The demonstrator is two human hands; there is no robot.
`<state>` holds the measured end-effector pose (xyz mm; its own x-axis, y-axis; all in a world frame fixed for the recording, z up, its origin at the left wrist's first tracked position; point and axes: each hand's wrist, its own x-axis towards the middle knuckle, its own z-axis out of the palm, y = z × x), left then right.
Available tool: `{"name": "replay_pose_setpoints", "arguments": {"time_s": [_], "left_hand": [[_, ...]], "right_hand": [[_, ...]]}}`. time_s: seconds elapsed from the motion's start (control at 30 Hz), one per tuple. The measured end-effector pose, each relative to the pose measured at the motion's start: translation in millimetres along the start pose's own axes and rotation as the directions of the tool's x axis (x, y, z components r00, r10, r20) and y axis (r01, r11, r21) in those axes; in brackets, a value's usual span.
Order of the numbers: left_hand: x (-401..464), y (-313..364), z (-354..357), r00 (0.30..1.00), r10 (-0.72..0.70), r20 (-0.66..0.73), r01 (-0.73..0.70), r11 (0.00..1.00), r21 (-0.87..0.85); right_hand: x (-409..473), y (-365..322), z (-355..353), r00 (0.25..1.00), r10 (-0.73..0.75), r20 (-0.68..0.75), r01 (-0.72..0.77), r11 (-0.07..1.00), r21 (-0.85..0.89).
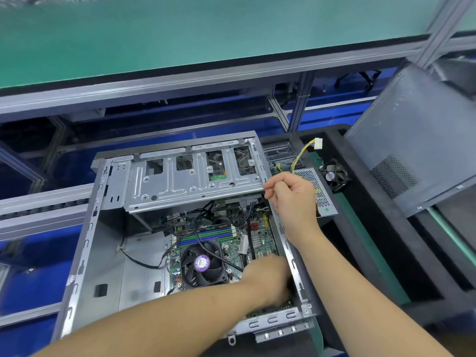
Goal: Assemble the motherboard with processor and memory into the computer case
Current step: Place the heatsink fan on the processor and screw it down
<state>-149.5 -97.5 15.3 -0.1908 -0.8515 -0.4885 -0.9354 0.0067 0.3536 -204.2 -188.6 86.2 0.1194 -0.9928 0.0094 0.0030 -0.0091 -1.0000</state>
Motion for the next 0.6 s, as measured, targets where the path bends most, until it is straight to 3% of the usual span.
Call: {"name": "replay_pose_setpoints", "arguments": {"time_s": [0.3,0.6], "left_hand": [[4.7,1.1,0.3,1.0,0.019,0.013,-0.018,0.997,-0.073],[-10.2,-2.8,-9.7,0.986,0.166,0.025,-0.167,0.984,0.055]], "right_hand": [[1.2,1.9,-0.4,1.0,0.016,-0.017,-0.016,1.0,0.001],[0.3,1.2,0.6,1.0,0.019,-0.02,-0.019,1.0,-0.002]]}}
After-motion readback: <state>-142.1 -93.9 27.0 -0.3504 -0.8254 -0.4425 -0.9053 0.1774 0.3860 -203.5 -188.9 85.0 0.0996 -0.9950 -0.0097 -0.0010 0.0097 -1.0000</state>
